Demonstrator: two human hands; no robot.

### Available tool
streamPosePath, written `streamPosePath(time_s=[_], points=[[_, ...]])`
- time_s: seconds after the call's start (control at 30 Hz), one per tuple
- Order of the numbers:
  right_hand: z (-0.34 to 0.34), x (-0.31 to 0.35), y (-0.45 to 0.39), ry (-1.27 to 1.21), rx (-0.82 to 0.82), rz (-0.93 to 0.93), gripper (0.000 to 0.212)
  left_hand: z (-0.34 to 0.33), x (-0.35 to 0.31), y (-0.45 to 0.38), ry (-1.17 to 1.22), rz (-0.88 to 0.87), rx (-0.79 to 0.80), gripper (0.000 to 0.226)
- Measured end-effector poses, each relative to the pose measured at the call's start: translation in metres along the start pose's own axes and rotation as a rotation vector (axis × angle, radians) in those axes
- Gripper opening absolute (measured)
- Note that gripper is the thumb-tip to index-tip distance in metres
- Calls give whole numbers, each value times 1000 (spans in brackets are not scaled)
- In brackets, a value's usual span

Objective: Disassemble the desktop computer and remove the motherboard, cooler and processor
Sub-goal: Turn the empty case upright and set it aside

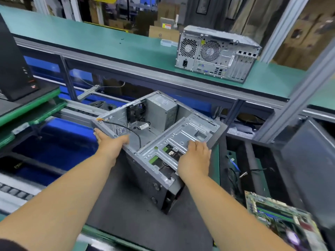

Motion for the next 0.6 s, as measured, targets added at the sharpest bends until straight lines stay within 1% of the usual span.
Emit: streamPosePath(time_s=[0.1, 0.17, 0.23, 0.3, 0.37, 0.4, 0.43, 0.5, 0.53, 0.6], points=[[-4, 10, 18, 74, 13, -47, 74, -3, -8, -22, 20, 32, 140, 127], [-6, 20, 28, 231, 3, 6, 73, -3, -14, -33, 34, 47, 225, 124], [-4, 25, 33, 336, -46, 76, 73, -4, -21, -40, 59, 20, 294, 112], [8, 24, 31, 291, -112, 117, 74, -6, -29, -43, 87, -22, 332, 91], [25, 15, 21, 165, -168, 152, 71, -6, -32, -42, 97, -31, 324, 82], [32, 8, 13, 98, -184, 164, 67, -6, -31, -41, 109, -20, 306, 84], [39, 0, 3, 43, -199, 178, 62, -7, -27, -39, 120, 6, 282, 92], [48, -15, -22, 6, -221, 193, 54, -8, -14, -34, 76, 110, 215, 113], [51, -23, -36, 13, -219, 185, 51, -9, -6, -29, 34, 156, 186, 119], [53, -36, -65, 26, -192, 140, 47, -9, 4, -20, -18, 194, 132, 122]])
Point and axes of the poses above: each hand's wrist, its own y-axis away from the middle knuckle, its own z-axis out of the back of the hand, x = y × z, the point moved 7 cm from there along -y, towards the middle knuckle, and after that the axes turned 7 degrees about -x, right-handed, at the moved point
